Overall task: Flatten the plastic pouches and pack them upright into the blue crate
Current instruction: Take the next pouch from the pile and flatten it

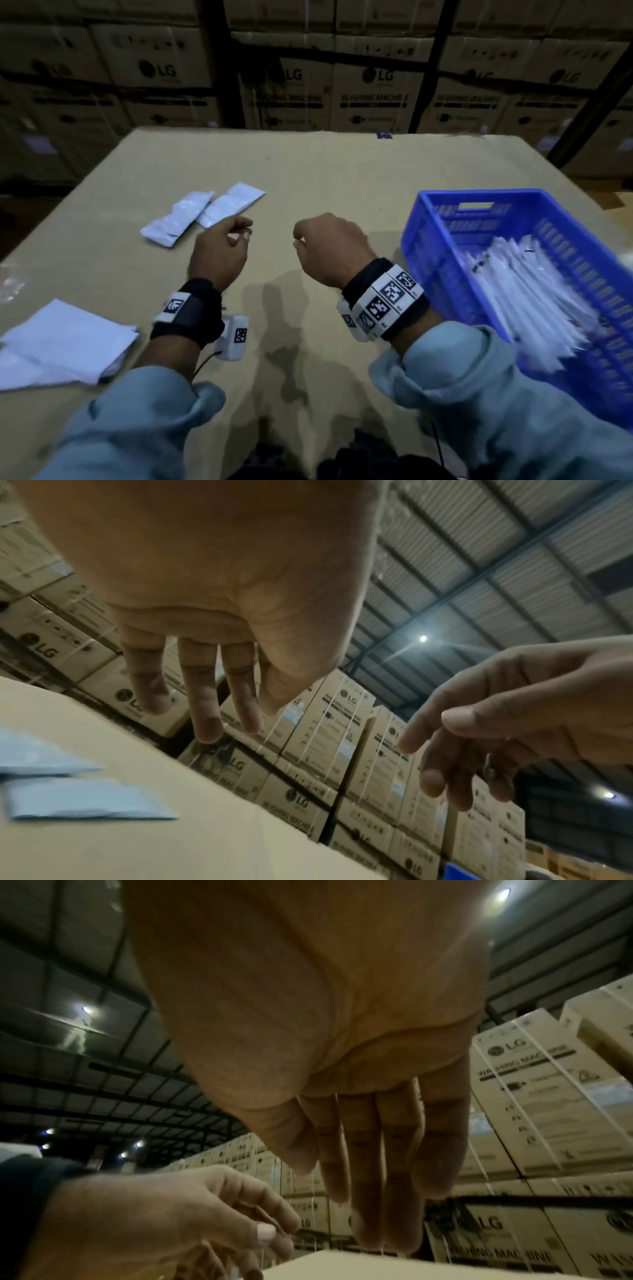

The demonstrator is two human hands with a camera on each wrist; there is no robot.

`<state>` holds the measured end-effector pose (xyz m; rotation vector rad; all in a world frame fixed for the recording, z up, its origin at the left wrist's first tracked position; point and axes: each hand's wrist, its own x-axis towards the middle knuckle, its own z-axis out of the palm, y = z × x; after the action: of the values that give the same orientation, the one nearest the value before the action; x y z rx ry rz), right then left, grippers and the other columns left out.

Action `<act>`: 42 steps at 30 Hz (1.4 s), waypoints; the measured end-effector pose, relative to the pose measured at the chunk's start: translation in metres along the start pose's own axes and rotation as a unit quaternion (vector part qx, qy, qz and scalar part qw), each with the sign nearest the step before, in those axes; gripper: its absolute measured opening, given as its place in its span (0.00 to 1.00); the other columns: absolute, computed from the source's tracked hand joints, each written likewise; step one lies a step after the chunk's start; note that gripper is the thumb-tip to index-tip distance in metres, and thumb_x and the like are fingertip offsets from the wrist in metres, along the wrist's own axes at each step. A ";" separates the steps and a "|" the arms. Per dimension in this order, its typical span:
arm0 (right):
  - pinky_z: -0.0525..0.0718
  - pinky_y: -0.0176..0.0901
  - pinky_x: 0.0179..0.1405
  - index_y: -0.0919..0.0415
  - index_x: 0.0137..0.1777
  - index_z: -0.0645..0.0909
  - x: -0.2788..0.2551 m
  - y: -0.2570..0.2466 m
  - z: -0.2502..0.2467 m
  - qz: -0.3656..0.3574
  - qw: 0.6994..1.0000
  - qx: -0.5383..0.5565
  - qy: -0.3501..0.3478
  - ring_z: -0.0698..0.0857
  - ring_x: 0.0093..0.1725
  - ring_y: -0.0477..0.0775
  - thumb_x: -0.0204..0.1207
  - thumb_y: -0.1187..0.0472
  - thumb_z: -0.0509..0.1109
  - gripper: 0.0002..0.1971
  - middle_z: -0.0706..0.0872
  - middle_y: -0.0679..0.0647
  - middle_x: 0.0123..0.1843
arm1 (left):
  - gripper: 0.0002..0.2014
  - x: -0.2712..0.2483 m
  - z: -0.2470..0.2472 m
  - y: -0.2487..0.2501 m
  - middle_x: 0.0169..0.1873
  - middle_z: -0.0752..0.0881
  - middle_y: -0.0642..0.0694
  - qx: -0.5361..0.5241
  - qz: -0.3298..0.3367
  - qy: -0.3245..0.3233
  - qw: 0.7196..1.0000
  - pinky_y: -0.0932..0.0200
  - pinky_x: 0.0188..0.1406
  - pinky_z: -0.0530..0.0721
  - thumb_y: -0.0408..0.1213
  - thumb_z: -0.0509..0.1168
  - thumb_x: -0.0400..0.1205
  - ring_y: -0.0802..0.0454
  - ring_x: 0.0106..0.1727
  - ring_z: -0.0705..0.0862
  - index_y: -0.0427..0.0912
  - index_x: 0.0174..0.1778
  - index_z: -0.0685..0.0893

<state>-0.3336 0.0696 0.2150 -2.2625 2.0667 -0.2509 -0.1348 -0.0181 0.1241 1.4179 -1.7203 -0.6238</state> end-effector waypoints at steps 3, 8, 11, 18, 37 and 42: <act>0.88 0.56 0.52 0.54 0.62 0.85 0.044 -0.043 0.041 0.008 0.999 0.025 -0.043 0.87 0.53 0.65 0.87 0.53 0.60 0.14 0.87 0.57 0.58 | 0.10 0.021 -0.029 -0.069 0.53 0.89 0.60 0.032 -0.025 -0.042 0.998 0.49 0.57 0.88 0.39 0.70 0.83 0.59 0.45 0.88 0.56 0.58 0.87; 0.88 0.57 0.56 0.55 0.66 0.83 0.113 -0.101 0.106 0.001 0.991 0.057 -0.121 0.87 0.57 0.63 0.87 0.54 0.60 0.15 0.86 0.57 0.63 | 0.17 0.058 -0.074 -0.159 0.65 0.87 0.52 0.166 -0.090 -0.092 0.978 0.42 0.66 0.83 0.46 0.70 0.82 0.44 0.62 0.85 0.59 0.67 0.84; 0.86 0.52 0.54 0.55 0.67 0.82 0.148 -0.121 0.138 -0.001 0.987 0.056 -0.151 0.86 0.59 0.63 0.87 0.54 0.60 0.15 0.85 0.57 0.65 | 0.21 0.082 -0.088 -0.191 0.69 0.84 0.46 0.221 -0.102 -0.098 0.965 0.42 0.69 0.80 0.45 0.71 0.81 0.39 0.69 0.82 0.54 0.72 0.82; 0.78 0.57 0.67 0.58 0.73 0.76 0.195 -0.115 0.213 0.054 0.969 -0.017 -0.241 0.78 0.70 0.66 0.84 0.58 0.61 0.18 0.75 0.60 0.71 | 0.25 0.149 -0.072 -0.237 0.75 0.76 0.45 0.283 -0.073 -0.128 0.948 0.38 0.69 0.78 0.45 0.67 0.77 0.36 0.76 0.72 0.49 0.73 0.80; 0.81 0.55 0.66 0.52 0.89 0.57 0.148 -0.091 0.232 0.068 0.982 0.094 -0.150 0.79 0.70 0.64 0.84 0.53 0.64 0.35 0.76 0.57 0.75 | 0.36 0.131 -0.051 -0.223 0.67 0.82 0.41 0.064 -0.134 -0.156 0.976 0.43 0.59 0.84 0.43 0.63 0.80 0.35 0.62 0.85 0.49 0.85 0.58; 0.75 0.61 0.76 0.57 0.91 0.49 0.093 -0.089 0.203 0.057 0.990 0.125 0.017 0.70 0.79 0.66 0.79 0.57 0.70 0.45 0.64 0.63 0.85 | 0.22 0.068 -0.081 -0.171 0.49 0.87 0.40 -0.043 -0.152 -0.265 0.951 0.48 0.48 0.82 0.35 0.59 0.80 0.42 0.45 0.86 0.58 0.69 0.70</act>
<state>-0.2049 -0.0270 0.0361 -2.0018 2.0409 -0.5123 0.0256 -0.1169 0.0528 1.5581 -1.8513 -1.3332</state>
